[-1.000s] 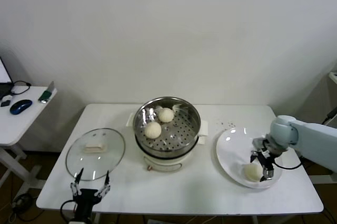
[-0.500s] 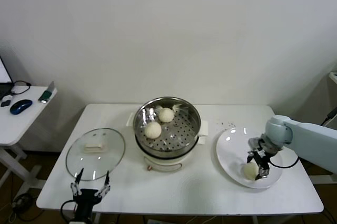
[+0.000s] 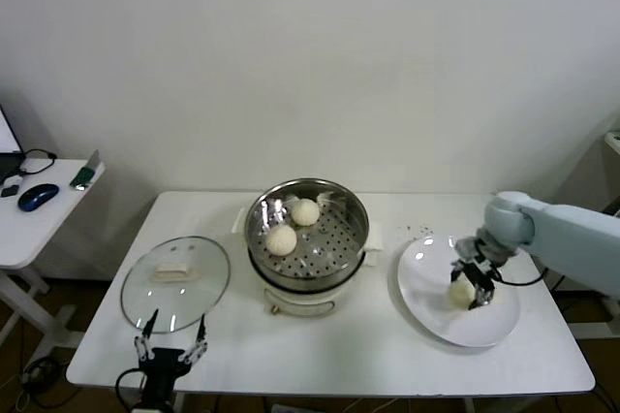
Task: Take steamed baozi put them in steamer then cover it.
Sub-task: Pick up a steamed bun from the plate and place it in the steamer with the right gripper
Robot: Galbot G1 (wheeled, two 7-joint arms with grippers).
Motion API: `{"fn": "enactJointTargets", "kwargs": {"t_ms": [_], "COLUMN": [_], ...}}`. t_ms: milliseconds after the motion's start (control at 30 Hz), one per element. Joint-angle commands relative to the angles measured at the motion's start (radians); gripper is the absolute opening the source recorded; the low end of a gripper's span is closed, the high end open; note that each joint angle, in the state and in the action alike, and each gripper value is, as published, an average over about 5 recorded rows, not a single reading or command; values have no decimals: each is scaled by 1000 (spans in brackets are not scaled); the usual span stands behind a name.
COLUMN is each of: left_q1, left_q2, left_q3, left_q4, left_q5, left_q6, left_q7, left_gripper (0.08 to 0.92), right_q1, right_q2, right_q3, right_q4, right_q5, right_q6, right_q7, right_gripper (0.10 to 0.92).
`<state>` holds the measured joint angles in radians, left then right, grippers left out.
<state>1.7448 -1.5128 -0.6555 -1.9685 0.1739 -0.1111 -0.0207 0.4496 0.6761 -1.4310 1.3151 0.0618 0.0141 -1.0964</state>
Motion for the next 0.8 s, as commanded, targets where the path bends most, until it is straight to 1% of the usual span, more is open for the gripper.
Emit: {"fn": "enactJointTargets", "kwargs": {"t_ms": [33,200,333,633,800], "left_q1": [3,8,10,10,13], "left_q2": [-1,-2,-2,1,0], "left_q3": [2,5,7,9,12], "left_q4": [-3,-4,-4,-9,-13], "left_q5": [3,9,11,10,11], "left_q6": [1,0,1,3,5], "left_q7": [0,-1,-1,0,0], "left_gripper": [823,823,823,823,823], "right_q1": [337,460,482,381,299], "right_q2": [150,287,378,552,621], "right_q3": [-117,-126,-80,17,34], "right_q4": [-9,-42,-37,34,34], "right_q5": [-61,-51,-58,-74,-101], "right_q6": [313,482,547,560,559], "right_q7": [-51,-70,-81,-104,-111], "right_gripper": [688,693,689,687,687]}}
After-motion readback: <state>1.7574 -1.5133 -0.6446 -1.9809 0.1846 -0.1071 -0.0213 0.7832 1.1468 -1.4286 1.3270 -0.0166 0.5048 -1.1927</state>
